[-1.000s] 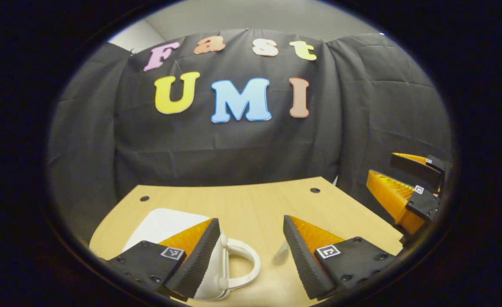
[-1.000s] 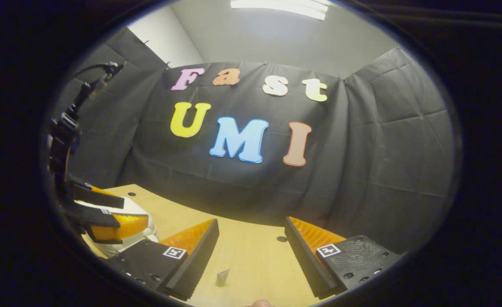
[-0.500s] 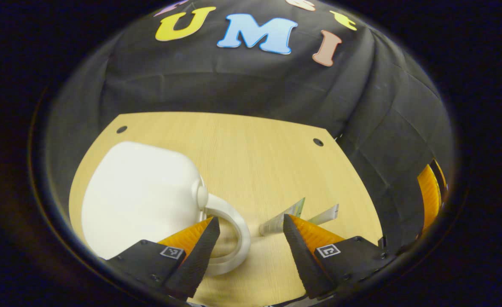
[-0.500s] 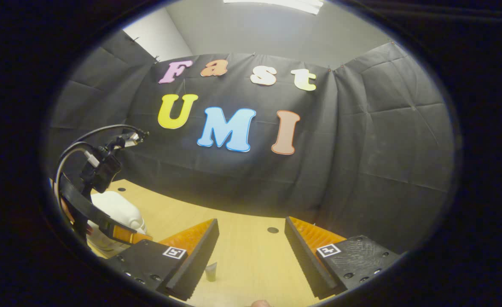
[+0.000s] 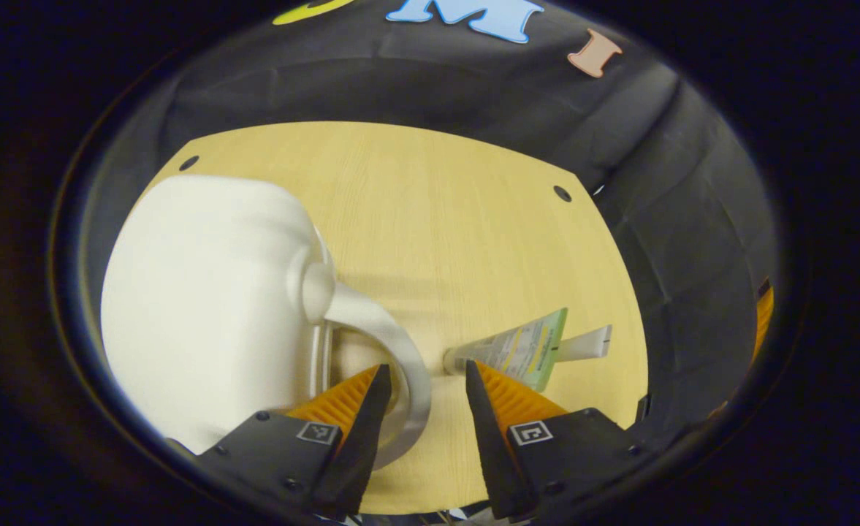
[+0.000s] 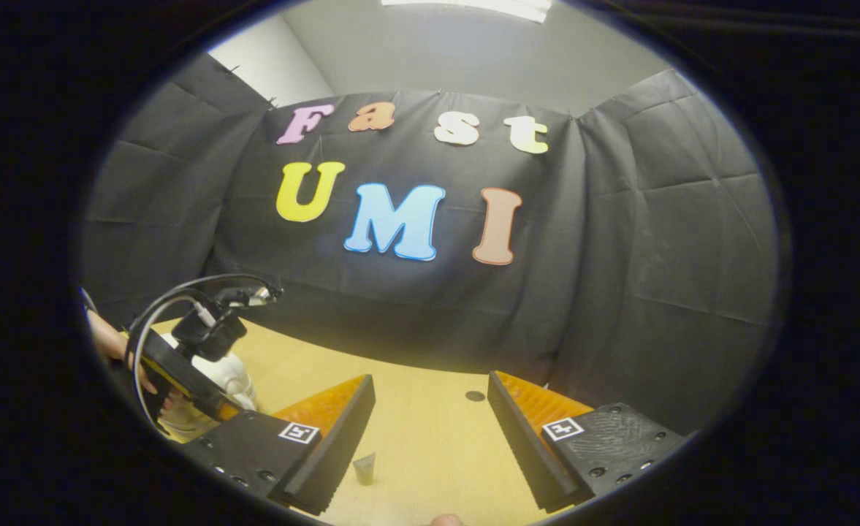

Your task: First open the suitcase, pack the skin care products into it, and then close the suitcase.

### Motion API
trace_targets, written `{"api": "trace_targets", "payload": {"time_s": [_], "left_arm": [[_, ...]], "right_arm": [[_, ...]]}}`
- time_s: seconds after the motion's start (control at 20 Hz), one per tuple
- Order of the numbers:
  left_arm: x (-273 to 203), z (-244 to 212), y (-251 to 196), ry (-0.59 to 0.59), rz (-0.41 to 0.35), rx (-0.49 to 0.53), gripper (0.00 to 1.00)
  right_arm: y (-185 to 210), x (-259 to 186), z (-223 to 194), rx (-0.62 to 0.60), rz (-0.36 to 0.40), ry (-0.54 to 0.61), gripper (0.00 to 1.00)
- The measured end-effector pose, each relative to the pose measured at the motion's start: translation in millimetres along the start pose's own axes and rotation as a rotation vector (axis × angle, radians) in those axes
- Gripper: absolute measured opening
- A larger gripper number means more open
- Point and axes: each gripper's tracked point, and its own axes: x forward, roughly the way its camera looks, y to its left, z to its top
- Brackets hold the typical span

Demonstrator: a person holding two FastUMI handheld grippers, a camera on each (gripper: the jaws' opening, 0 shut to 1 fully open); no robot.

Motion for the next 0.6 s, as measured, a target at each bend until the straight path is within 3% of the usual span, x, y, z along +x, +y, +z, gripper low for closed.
{"api": "trace_targets", "payload": {"time_s": [0.1, 0.15, 0.2, 0.3, 0.5, 0.6], "left_arm": [[3.1, -4.9, -1.1, 0.02, -0.006, -0.016, 0.46], [4.1, -4.3, 3.2, 0.021, 0.008, -0.021, 0.51], [3.5, -3.4, 5.6, 0.019, 0.01, -0.021, 0.47], [0.7, 1.5, 9.2, 0.007, 0.016, -0.028, 0.28], [-9.0, 5.6, 4.2, -0.005, -0.006, -0.013, 0.17], [-23.9, 11.1, 2.2, -0.027, -0.001, 0.013, 0.17]], "right_arm": [[-2.5, -2.5, 3.3, -0.003, 0.001, -0.011, 0.94], [-3.1, -3.1, 4.0, -0.004, 0.004, -0.012, 0.94], [-3.6, -3.8, 3.4, -0.003, 0.005, -0.012, 0.94], [-5.0, -7.0, 3.0, 0.003, 0.012, -0.011, 0.94], [-5.1, -14.4, 5.6, 0.008, 0.05, -0.02, 0.94], [-4.0, -16.4, 10.6, 0.003, 0.075, -0.042, 0.94]]}}
